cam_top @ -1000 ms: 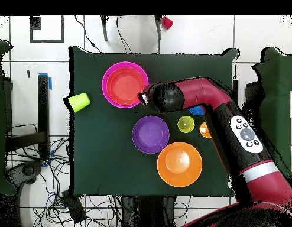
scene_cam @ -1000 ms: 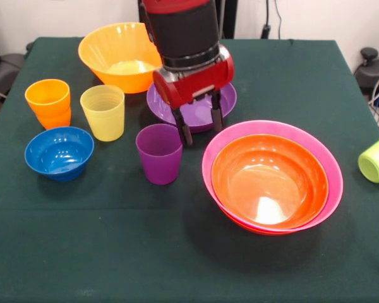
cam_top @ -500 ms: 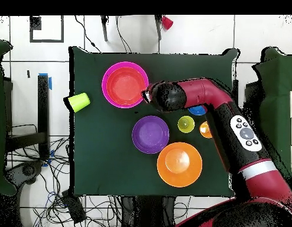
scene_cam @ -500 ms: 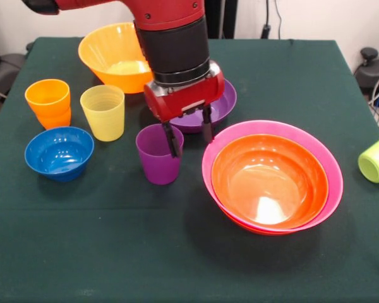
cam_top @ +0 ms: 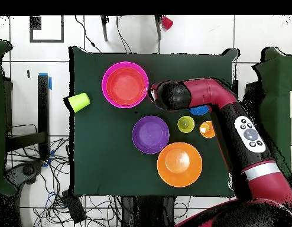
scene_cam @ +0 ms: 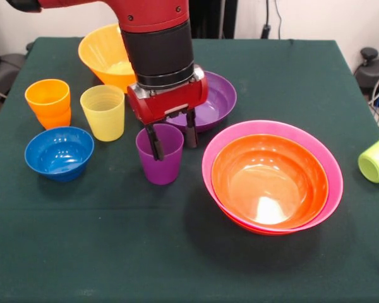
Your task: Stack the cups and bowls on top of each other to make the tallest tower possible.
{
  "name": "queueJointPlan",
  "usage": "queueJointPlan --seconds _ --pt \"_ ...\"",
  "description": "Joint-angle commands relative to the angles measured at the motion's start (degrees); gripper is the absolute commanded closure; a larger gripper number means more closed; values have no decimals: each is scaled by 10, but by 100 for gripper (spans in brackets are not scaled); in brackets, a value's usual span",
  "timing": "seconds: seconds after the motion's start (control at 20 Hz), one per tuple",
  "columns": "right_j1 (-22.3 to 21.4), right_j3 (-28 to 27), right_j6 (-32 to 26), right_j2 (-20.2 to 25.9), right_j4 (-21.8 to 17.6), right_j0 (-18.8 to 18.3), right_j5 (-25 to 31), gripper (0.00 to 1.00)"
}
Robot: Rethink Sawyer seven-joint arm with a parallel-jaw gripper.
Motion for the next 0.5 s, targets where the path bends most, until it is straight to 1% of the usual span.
queueJointPlan --seconds 0.05,0.2,0.35,0.5 --pt "13 -23 -51 -38 -38 30 -4 0" --pt "20 -28 -52 -38 -40 32 -7 0" --pt "20 -22 -52 -37 -39 28 -14 0" --pt "17 -14 -59 -34 -32 21 -6 0"
